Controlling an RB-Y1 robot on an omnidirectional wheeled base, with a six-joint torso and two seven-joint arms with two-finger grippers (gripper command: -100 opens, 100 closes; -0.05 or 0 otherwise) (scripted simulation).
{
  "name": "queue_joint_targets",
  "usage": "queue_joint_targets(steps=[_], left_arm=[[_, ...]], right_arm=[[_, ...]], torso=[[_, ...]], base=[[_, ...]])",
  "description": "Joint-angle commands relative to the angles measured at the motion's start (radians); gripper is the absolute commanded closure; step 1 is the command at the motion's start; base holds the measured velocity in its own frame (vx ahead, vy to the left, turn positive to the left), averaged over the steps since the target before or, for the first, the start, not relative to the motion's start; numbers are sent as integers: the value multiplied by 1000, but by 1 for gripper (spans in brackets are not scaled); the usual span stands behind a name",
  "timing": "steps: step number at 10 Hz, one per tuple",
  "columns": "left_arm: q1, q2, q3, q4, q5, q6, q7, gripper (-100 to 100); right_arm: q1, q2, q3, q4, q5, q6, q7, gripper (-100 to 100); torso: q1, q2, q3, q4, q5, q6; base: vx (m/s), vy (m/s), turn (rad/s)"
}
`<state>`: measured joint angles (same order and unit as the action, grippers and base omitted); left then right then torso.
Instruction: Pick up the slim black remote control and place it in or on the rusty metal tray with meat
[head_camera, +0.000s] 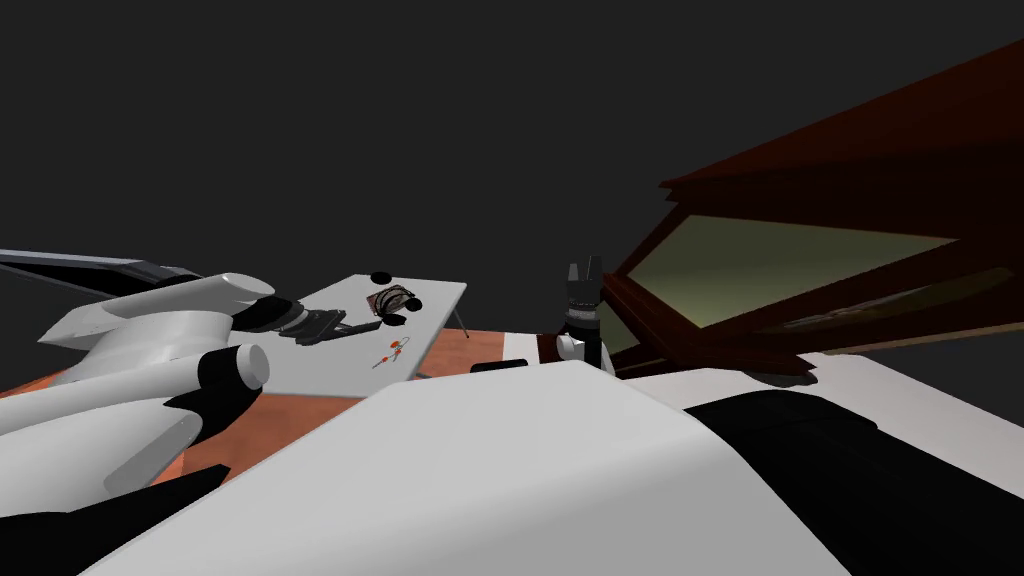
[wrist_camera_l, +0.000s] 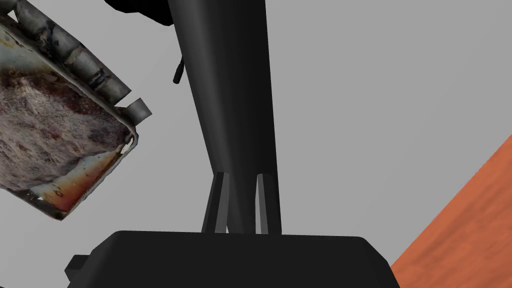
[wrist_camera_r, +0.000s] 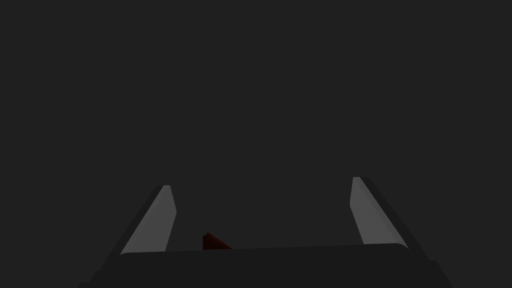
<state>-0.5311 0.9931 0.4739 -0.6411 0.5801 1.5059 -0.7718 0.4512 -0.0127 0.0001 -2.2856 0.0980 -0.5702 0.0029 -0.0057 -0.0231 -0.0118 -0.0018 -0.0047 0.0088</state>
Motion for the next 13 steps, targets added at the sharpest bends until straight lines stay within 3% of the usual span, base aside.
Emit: queue_joint_targets(steps=[1, 6, 9, 12, 13], left_arm=[[-4, 21, -8, 31, 10, -21, -27, 100], [22, 82, -35, 58, 50, -70, -82, 100], [37, 124, -60, 77, 78, -110, -118, 100], [28, 135, -68, 96, 80, -126, -132, 100], [29, 135, -68, 93, 81, -126, -131, -100]], right_arm=[[0, 0, 0, 0, 0, 0, 0, 0], [0, 0, 0, 0, 0, 0, 0, 0], [0, 0, 0, 0, 0, 0, 0, 0], [0, 0, 0, 0, 0, 0, 0, 0], [0, 0, 0, 0, 0, 0, 0, 0]], torso=[[0, 0, 0, 0, 0, 0], [4, 6, 3, 1, 1, 1], [6, 0, 0, 0, 1, 2], [4, 3, 1, 0, 1, 2], [3, 10, 5, 1, 1, 1]], base=[[214, -21, 5], [169, -2, -13], [247, 36, -22], [154, 9, -15], [15, 0, -5]])
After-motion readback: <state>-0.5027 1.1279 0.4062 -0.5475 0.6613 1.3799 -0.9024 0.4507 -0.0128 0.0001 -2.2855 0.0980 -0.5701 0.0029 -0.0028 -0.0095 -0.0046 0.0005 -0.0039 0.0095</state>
